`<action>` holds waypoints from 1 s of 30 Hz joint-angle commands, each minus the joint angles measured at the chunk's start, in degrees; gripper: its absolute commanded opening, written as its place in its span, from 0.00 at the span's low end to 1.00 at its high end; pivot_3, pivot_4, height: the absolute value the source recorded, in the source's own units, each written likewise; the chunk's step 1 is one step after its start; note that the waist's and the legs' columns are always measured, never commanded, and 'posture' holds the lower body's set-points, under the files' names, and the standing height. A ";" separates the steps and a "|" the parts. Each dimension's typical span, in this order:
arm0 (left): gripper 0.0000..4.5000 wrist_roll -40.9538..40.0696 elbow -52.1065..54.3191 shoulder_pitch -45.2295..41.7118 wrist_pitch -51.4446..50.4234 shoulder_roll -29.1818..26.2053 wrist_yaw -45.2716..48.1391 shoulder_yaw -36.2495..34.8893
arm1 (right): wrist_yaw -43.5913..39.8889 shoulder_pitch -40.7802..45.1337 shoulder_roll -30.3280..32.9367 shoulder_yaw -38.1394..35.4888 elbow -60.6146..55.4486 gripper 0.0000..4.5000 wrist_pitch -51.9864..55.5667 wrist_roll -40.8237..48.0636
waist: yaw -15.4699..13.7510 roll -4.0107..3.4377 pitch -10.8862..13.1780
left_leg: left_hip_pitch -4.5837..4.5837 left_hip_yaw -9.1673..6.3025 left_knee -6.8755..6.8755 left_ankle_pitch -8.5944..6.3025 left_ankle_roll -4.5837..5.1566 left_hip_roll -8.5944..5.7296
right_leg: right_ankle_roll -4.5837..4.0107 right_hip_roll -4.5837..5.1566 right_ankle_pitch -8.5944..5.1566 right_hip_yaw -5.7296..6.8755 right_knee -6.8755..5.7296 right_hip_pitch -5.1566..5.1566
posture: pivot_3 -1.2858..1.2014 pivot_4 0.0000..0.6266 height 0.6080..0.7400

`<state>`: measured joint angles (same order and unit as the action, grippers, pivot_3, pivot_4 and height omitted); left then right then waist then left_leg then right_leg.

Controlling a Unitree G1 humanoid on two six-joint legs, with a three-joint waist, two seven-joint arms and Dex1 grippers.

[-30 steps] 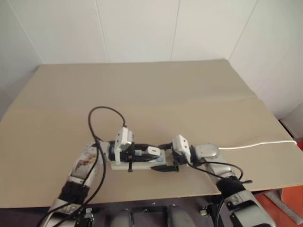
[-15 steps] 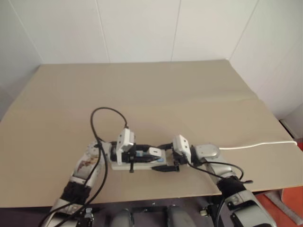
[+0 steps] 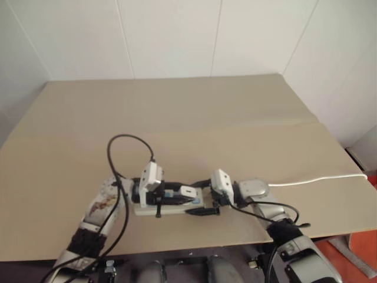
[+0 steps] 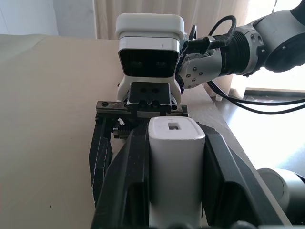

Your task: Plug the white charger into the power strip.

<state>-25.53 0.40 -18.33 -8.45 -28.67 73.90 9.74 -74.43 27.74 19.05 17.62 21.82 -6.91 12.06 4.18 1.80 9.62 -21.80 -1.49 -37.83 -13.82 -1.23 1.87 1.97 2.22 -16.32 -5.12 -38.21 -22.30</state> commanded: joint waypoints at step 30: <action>0.23 0.49 -3.29 4.70 3.91 -4.68 -0.74 -2.49 | -1.23 -1.92 5.83 -1.56 -2.37 0.77 2.45 0.24 | -0.26 -0.01 0.00 | -0.07 0.01 0.03 -0.04 0.06 -0.01 | 0.00 0.02 0.00 0.00 0.13 -0.02 | 0.52 0.24 1.00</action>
<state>-27.23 0.18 -14.93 -4.58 -29.61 72.76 9.90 -74.59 26.70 20.66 18.38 18.95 -5.55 12.67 3.93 1.80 9.62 -21.88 -1.48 -37.80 -13.86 -1.17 1.86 1.97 2.25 -16.32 -5.12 -38.07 -22.31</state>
